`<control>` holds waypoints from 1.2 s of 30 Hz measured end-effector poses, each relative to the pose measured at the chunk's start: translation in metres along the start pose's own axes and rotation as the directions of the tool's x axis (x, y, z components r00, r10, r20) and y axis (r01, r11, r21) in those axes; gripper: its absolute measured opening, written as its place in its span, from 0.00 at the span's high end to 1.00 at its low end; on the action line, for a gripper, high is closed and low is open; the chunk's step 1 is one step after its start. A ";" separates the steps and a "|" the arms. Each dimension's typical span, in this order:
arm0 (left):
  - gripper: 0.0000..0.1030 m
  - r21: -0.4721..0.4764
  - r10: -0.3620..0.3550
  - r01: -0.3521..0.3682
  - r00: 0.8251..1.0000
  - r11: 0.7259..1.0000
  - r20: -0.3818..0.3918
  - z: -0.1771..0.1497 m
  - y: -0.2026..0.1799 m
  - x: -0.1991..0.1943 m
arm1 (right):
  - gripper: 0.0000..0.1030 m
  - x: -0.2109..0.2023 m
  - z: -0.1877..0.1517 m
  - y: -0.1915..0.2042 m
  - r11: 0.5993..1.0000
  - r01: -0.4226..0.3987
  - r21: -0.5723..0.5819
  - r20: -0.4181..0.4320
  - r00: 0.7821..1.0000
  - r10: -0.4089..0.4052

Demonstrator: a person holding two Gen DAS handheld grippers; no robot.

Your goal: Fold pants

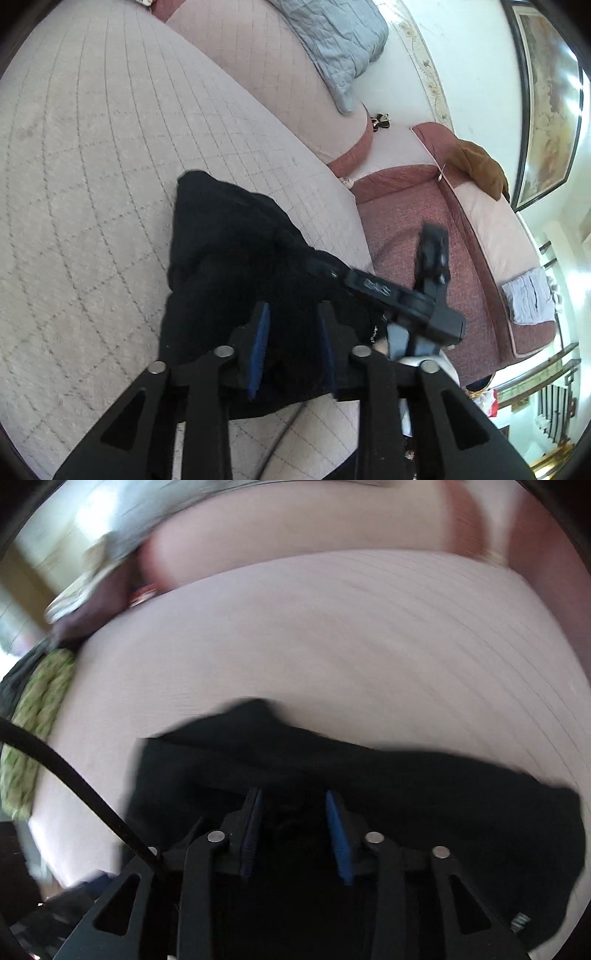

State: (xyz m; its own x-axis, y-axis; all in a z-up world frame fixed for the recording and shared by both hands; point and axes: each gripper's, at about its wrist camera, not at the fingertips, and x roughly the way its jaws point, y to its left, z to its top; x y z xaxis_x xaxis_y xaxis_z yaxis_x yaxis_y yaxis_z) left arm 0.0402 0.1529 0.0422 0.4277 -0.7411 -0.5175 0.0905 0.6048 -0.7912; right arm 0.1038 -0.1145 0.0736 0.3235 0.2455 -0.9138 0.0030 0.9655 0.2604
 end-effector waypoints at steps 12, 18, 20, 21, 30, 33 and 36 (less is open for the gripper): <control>0.63 -0.050 0.132 -0.131 0.991 0.990 0.010 -0.006 0.025 -0.003 | 0.58 -0.047 -0.024 0.023 0.911 -0.409 0.050 0.112 0.909 0.402; 0.55 -0.046 0.192 -0.191 0.981 0.981 0.008 -0.015 0.036 -0.013 | 0.70 -0.006 -0.063 -0.007 0.908 -0.384 0.164 0.110 0.922 0.370; 0.55 -0.054 0.210 -0.211 0.977 0.976 -0.028 -0.015 0.038 -0.002 | 0.71 -0.010 -0.066 -0.013 0.900 -0.394 0.187 0.104 0.919 0.380; 0.55 -0.059 0.219 -0.221 0.975 0.973 -0.043 -0.016 0.040 0.002 | 0.71 -0.015 -0.064 -0.011 0.908 -0.373 0.190 0.101 0.927 0.360; 0.69 -0.113 0.231 -0.232 0.973 0.966 -0.020 -0.040 0.037 0.000 | 0.54 -0.018 0.009 0.079 0.943 -0.318 -0.096 -0.017 0.948 0.317; 0.74 -0.124 0.241 -0.243 0.970 0.962 -0.027 -0.042 0.037 -0.001 | 0.54 0.006 0.023 0.121 0.944 -0.227 -0.239 -0.111 0.972 0.206; 0.75 -0.124 0.255 -0.258 0.966 0.958 -0.037 -0.046 0.036 -0.001 | 0.96 0.050 0.028 0.162 0.921 -0.070 -0.383 -0.188 0.982 -0.004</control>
State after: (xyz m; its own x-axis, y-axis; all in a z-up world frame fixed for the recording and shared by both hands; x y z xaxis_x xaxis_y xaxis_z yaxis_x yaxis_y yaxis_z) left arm 0.0015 0.1621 -0.0003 0.4028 -0.5724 -0.7142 -0.1352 0.7346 -0.6649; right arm 0.1471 0.0516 0.0789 0.1398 0.2540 -0.9570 -0.3825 0.9054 0.1844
